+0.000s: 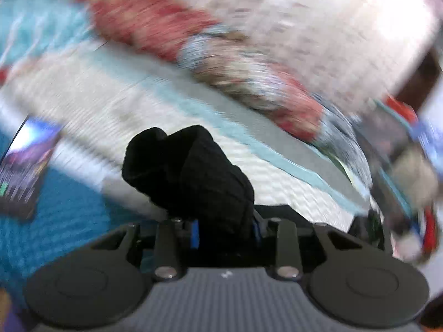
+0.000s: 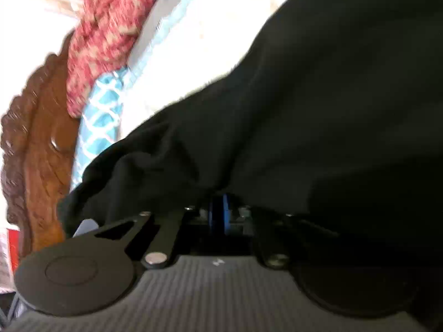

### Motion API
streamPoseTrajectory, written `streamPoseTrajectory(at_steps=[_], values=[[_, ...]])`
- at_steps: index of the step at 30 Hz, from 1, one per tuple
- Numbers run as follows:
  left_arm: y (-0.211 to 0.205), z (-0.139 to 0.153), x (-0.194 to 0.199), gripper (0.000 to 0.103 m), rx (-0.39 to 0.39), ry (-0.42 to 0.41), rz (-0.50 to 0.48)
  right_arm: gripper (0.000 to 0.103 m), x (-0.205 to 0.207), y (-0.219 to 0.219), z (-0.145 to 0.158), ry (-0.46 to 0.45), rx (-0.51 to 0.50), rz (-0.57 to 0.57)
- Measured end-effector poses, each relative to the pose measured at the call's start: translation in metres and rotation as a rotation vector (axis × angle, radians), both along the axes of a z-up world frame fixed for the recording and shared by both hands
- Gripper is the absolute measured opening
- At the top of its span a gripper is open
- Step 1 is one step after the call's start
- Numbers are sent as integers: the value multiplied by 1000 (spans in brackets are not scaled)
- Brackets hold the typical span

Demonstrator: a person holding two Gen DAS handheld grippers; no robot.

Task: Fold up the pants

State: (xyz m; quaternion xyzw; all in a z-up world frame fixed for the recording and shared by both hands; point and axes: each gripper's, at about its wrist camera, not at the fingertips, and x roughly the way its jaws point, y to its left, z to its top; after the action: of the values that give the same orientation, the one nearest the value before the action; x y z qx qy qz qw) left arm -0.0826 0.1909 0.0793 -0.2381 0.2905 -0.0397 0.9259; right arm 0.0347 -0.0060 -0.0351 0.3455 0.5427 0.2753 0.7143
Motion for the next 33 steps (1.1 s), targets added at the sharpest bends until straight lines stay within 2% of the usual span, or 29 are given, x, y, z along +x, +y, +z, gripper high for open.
streamPoseTrajectory(at_steps=[3,5,6,9,10,12,14,16,19,21,22,23,24,26,29,31,33], values=[[-43,9,8,31,126,-28,-118,15,-5,-32,23,-125,-24,-66],[-73,7,17,33,189,-16,-194,17,-9,-60,33,-181,-25,-130],[-87,4,21,39,216,1,-226,18,-11,-71,35,-198,-29,-162],[-126,-11,36,58,277,77,-326,32,-18,-105,32,-202,-45,-261],[-133,-15,37,61,281,89,-356,36,-20,-112,30,-193,-47,-285],[-140,-12,30,74,260,76,-410,43,-25,-123,23,-169,-32,-312],[-132,-3,20,82,250,32,-412,61,-29,-132,20,-156,11,-318],[-114,7,10,85,202,11,-379,74,-28,-127,17,-151,58,-302],[-69,15,3,90,94,30,-246,78,-15,-118,19,-133,72,-238],[-44,15,0,90,43,67,-144,78,-8,-105,16,-124,64,-189],[-33,12,1,90,23,90,-100,71,-7,-96,16,-134,42,-150],[-23,9,1,89,6,110,-66,38,-8,-89,17,-153,1,-103],[-15,7,1,89,-10,129,-35,30,-11,-79,23,-195,-60,-70],[-7,2,3,89,-35,152,-5,23,-22,-73,40,-317,-114,-65],[-8,-4,5,89,-44,167,-14,23,-42,-80,67,-482,-195,-101],[-16,-7,10,89,-34,171,-45,23,-50,-88,74,-541,-252,-136],[-28,-8,16,89,-17,165,-82,24,-53,-95,67,-544,-316,-170]])
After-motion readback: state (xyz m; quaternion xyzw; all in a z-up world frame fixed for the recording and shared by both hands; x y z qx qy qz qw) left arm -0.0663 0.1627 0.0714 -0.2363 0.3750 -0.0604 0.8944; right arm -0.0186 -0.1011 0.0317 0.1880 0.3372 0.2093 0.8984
